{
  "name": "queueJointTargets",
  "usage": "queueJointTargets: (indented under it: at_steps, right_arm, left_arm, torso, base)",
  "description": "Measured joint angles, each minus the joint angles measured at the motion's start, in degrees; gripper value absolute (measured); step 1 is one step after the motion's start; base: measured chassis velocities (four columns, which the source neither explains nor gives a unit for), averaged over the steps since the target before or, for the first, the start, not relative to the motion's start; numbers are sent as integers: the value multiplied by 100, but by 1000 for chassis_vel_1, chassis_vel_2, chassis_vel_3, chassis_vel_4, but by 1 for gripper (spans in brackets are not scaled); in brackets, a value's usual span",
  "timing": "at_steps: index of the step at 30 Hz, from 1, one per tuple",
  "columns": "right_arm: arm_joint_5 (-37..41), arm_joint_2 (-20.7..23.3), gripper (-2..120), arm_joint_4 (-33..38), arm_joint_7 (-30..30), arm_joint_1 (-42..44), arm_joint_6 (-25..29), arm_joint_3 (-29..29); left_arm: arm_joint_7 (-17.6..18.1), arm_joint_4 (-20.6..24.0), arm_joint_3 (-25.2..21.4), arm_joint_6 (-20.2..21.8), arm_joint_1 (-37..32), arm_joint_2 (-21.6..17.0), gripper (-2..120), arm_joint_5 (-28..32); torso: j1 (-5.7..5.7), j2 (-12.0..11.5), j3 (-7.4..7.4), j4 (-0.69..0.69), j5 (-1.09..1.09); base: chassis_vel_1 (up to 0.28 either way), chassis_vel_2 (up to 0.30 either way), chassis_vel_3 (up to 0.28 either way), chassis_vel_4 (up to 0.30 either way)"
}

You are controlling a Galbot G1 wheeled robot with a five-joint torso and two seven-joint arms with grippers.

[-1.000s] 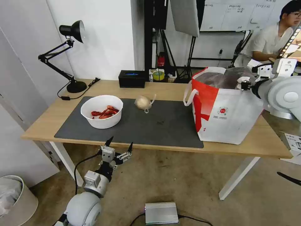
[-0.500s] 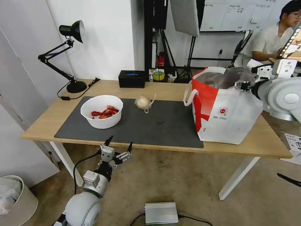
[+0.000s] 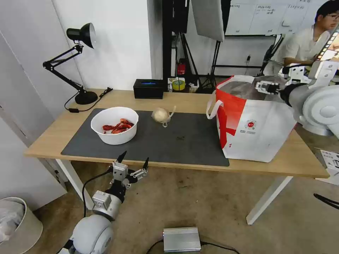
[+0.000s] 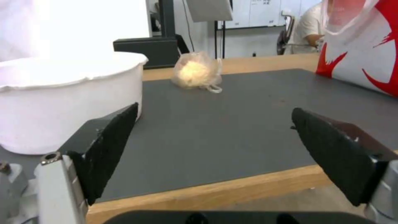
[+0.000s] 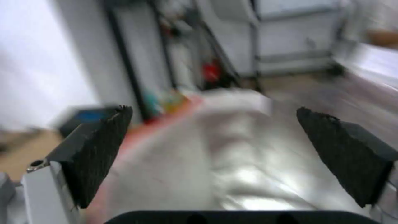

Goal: Pick up the trash from the table and place it into the takeout bag.

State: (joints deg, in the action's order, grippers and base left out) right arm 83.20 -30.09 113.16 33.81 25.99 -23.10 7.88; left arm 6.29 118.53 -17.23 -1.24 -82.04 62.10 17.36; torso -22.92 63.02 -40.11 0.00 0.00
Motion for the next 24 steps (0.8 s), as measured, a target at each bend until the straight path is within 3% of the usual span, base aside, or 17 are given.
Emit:
queueJointTargets:
  at_steps: [1,3,4,7,9,11,17,24]
  right_arm:
    - [0,0,100,0,0,0,0,0]
    - [-322,57,100,190,-763,306,594,70]
    - [-322,57,100,190,-763,306,594,70]
    - [-636,173,100,516,-1716,917,1069,264]
    - [-700,192,100,579,-1872,1060,1143,308]
    - [-1094,248,100,783,-2447,1680,1496,447]
    - [-1612,188,100,892,-3023,2111,1931,319]
    - [-2128,197,100,1054,-3036,2876,2229,325]
  left_arm:
    - [0,0,0,0,0,0,100,0]
    - [1,-4,-27,-37,0,4,100,22]
    - [1,-4,-27,-37,0,4,100,22]
    - [5,-18,-70,-97,-5,-3,100,41]
    - [6,-23,-75,-106,-5,-6,100,42]
    - [7,-25,-89,-128,1,-7,100,43]
    - [11,82,-297,-134,-124,59,100,0]
    - [9,105,-445,-177,-260,138,100,-53]
  torso:
    - [0,0,0,0,0]
    - [0,0,0,1,-1]
    - [0,0,0,1,-1]
    - [0,0,0,0,0]
    - [0,0,0,0,0]
    - [1,0,0,-1,1]
    - [0,0,0,2,2]
    - [0,0,0,1,0]
  base:
    - [0,0,0,0]
    - [0,0,0,0]
    - [0,0,0,0]
    - [0,0,0,0]
    - [0,0,0,0]
    - [0,0,0,0]
    - [0,0,0,0]
    - [0,0,0,0]
